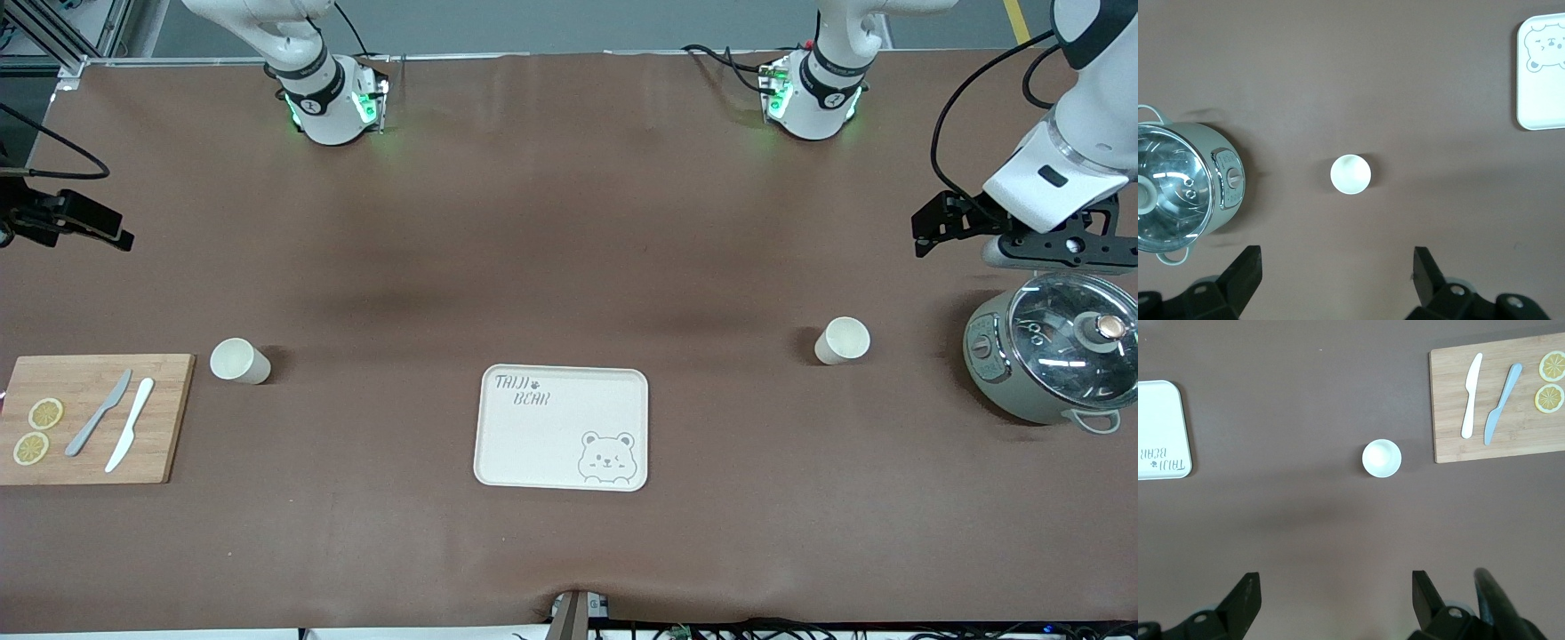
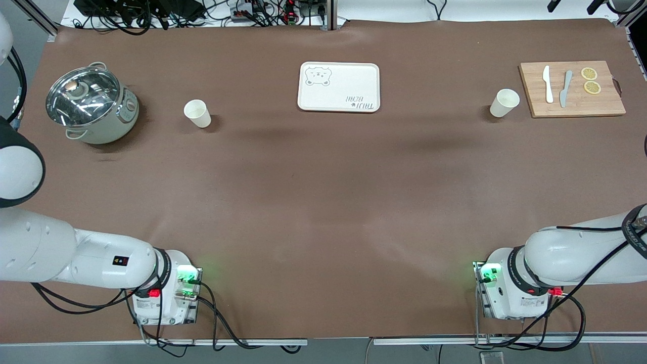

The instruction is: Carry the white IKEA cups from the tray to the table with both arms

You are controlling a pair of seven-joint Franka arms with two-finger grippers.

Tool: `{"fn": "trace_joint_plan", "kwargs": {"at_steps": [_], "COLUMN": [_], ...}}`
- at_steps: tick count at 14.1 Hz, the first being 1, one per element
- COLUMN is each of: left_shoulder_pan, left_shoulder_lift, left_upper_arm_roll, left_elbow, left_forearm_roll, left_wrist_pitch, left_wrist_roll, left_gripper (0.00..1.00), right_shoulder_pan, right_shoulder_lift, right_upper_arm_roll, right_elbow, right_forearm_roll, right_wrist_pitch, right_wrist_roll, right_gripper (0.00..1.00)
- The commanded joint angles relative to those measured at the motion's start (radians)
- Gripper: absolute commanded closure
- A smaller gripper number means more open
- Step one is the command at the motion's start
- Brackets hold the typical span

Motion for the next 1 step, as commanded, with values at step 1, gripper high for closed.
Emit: {"fn": "trace_joint_plan", "kwargs": {"at_steps": [1], "left_shoulder_pan": [-0.002], "left_shoulder_lift": [-0.023], "left_upper_arm_roll": [-0.002], "left_elbow": [-0.014], "left_forearm_roll": [0.021], "left_wrist_pitch": [-0.013], "left_wrist_roll": [0.015], "left_gripper": [0.00], "right_shoulder_pan": [-0.009], "right_shoulder_lift": [-0.021], "right_upper_arm_roll": [0.006], "right_elbow": [-0.013], "right_forearm_roll": [-0.015], "right_wrist_pitch": [0.006], "right_wrist_roll": [0.006], "right_gripper": [0.00]}}
